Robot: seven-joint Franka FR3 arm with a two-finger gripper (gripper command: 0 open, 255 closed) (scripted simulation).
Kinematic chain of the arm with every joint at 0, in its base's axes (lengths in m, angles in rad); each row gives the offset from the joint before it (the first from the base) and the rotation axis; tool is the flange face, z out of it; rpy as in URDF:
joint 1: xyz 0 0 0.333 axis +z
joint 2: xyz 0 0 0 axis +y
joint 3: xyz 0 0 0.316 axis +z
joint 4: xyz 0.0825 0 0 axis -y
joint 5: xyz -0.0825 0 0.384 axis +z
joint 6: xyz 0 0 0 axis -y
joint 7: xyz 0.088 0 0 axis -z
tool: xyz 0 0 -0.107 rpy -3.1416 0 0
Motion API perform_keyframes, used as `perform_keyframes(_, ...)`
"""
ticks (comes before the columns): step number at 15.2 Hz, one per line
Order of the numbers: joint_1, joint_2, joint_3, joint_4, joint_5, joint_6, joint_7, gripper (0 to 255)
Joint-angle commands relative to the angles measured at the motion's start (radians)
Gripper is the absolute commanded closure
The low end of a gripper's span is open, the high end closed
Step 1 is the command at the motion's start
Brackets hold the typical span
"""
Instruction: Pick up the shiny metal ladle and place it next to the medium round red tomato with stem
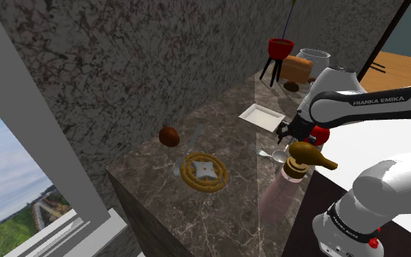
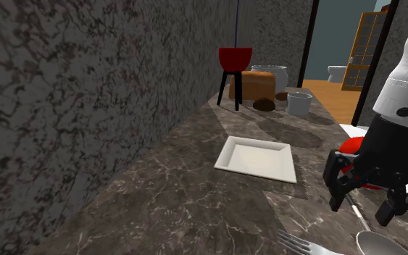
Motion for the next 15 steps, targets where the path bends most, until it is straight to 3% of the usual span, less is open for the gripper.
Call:
perform_keyframes(1, 0.0, 0.0, 0.0, 0.0, 0.0, 0.0, 0.0, 0)
perform_keyframes(4, 0.0, 0.0, 0.0, 0.0, 0.0, 0.0, 0.0, 0)
perform_keyframes(8, -0.017, -0.108, -0.012, 0.08, -0.023, -0.188, 0.006, 0)
perform_keyframes(15, -0.017, -0.108, -0.012, 0.08, -0.023, -0.188, 0.006, 0)
